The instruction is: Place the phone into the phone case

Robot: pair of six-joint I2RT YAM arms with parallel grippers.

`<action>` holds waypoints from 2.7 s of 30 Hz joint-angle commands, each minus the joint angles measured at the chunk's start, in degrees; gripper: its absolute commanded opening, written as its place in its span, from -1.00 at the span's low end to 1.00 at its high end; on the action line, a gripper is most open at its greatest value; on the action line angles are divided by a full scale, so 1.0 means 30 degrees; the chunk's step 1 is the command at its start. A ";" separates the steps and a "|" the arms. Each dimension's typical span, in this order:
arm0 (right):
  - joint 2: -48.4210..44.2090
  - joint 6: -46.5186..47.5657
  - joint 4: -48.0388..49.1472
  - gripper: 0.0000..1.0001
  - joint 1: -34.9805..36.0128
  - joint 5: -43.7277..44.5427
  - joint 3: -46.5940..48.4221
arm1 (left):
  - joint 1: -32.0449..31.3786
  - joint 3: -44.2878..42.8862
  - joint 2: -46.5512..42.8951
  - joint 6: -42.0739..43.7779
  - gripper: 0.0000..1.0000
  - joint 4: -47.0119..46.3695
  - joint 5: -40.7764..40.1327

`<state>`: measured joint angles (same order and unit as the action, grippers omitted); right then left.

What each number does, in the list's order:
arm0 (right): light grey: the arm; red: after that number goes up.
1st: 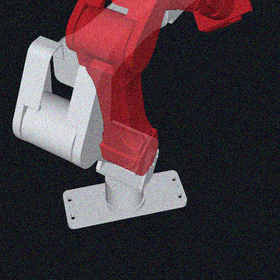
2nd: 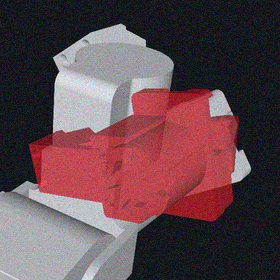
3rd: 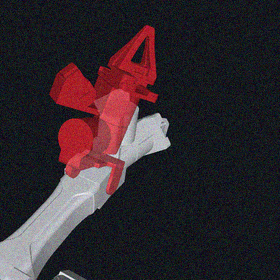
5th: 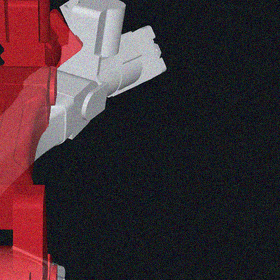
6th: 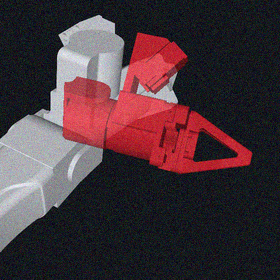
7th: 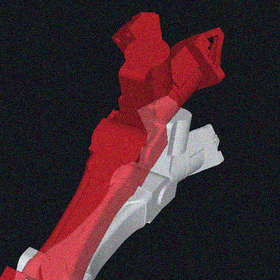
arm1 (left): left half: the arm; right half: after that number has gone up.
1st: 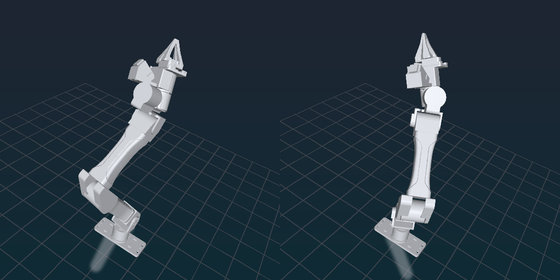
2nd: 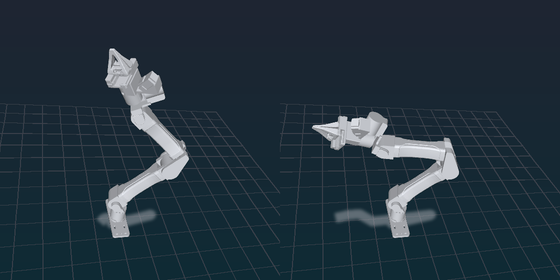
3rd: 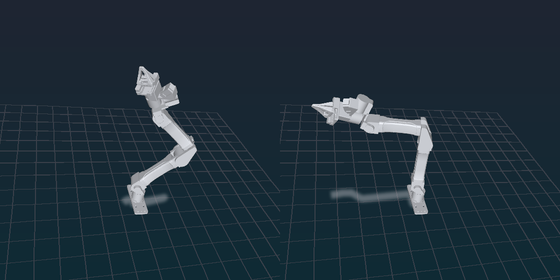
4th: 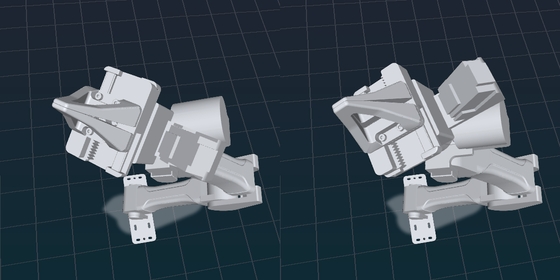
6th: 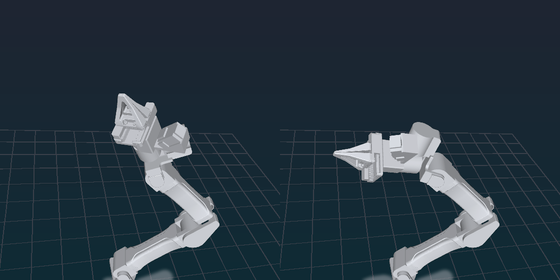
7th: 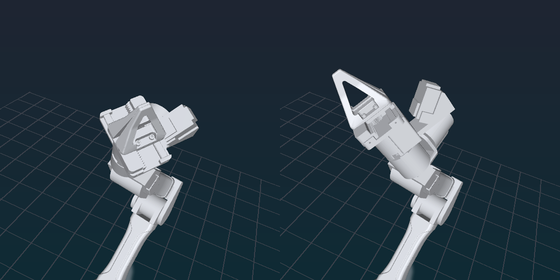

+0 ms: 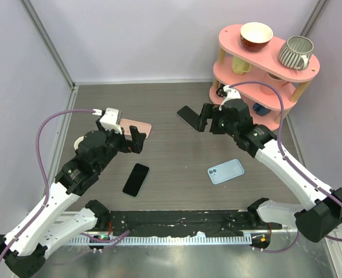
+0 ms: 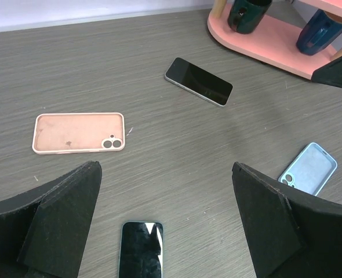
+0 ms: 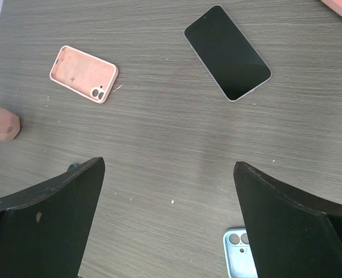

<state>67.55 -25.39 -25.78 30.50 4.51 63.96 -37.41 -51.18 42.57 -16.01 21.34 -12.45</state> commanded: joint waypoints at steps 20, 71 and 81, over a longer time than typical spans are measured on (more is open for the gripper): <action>1.0462 0.9920 -0.0833 1.00 -0.0176 0.2983 0.7059 | -0.0069 0.0331 -0.0800 0.0180 0.99 -0.1489 0.0018; 2.1664 1.4293 -0.3711 0.99 -0.2257 -0.4930 1.6178 | -0.0069 0.0712 -0.1620 0.0327 0.98 -0.1782 -0.0216; 2.1283 1.4029 -0.3712 0.99 -0.2257 -0.4816 1.6764 | -0.0041 0.0682 -0.1415 0.0386 0.97 -0.1753 -0.0070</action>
<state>132.51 17.47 -36.84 23.55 -9.15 111.63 -37.41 -48.80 38.26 -15.81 18.87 -12.43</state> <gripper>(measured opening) 0.996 0.985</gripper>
